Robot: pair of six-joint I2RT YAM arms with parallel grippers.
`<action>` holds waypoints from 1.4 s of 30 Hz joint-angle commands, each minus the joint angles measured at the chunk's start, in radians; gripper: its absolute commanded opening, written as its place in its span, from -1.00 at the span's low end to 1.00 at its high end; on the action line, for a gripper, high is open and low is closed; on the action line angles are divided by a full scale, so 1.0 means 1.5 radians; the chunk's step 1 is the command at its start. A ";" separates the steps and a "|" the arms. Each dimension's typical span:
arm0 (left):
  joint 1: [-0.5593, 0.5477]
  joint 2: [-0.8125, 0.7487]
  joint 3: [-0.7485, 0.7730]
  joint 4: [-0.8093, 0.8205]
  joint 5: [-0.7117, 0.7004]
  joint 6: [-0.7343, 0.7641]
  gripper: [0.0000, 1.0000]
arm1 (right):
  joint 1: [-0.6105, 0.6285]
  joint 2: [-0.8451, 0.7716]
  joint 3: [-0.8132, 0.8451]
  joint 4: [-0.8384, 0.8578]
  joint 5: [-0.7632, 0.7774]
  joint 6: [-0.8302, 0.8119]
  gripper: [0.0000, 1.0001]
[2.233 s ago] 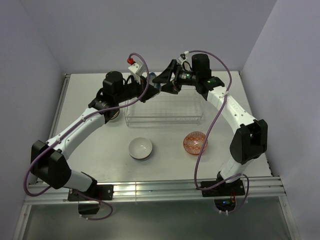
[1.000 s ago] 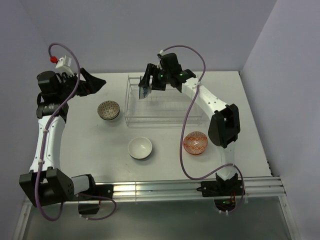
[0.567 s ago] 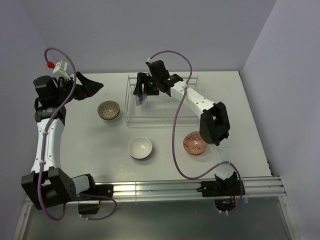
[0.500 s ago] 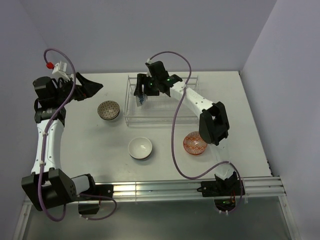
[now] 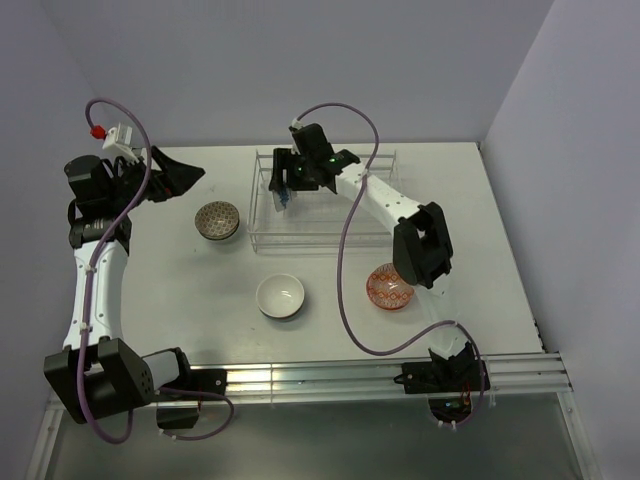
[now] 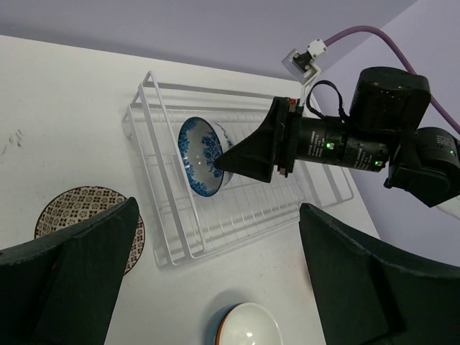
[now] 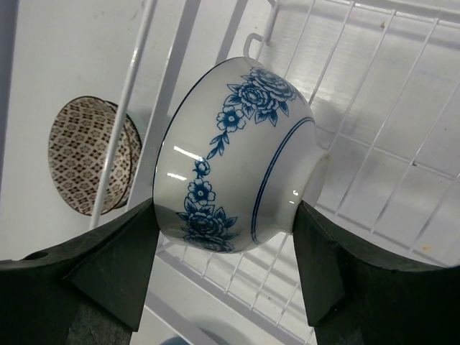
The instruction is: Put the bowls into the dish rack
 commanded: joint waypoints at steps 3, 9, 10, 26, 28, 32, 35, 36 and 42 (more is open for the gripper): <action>0.008 -0.015 -0.002 0.026 0.017 0.000 0.99 | 0.011 0.006 0.041 0.037 0.027 -0.010 -1.00; 0.011 -0.014 -0.011 0.027 0.019 0.003 0.99 | 0.025 0.016 0.052 0.032 0.054 -0.026 -1.00; 0.011 -0.014 -0.013 0.029 0.019 0.003 0.99 | 0.029 0.018 0.053 0.029 0.058 -0.027 -1.00; 0.014 -0.020 -0.024 0.018 0.016 0.021 0.99 | 0.050 0.030 0.055 0.018 0.079 -0.042 -0.51; 0.015 -0.020 -0.023 0.017 0.014 0.023 0.99 | 0.056 0.030 0.055 0.018 0.075 -0.043 -0.30; 0.015 -0.019 -0.023 0.014 0.015 0.025 0.99 | 0.061 0.030 0.056 0.019 0.073 -0.042 0.07; 0.016 -0.020 -0.023 0.010 0.014 0.028 0.99 | 0.062 0.027 0.052 0.020 0.065 -0.038 0.25; 0.017 -0.021 -0.023 0.007 0.015 0.029 0.99 | 0.062 0.026 0.051 0.021 0.064 -0.036 0.42; 0.018 -0.028 -0.029 0.000 0.014 0.039 0.99 | 0.064 0.022 0.051 0.023 0.050 -0.029 0.78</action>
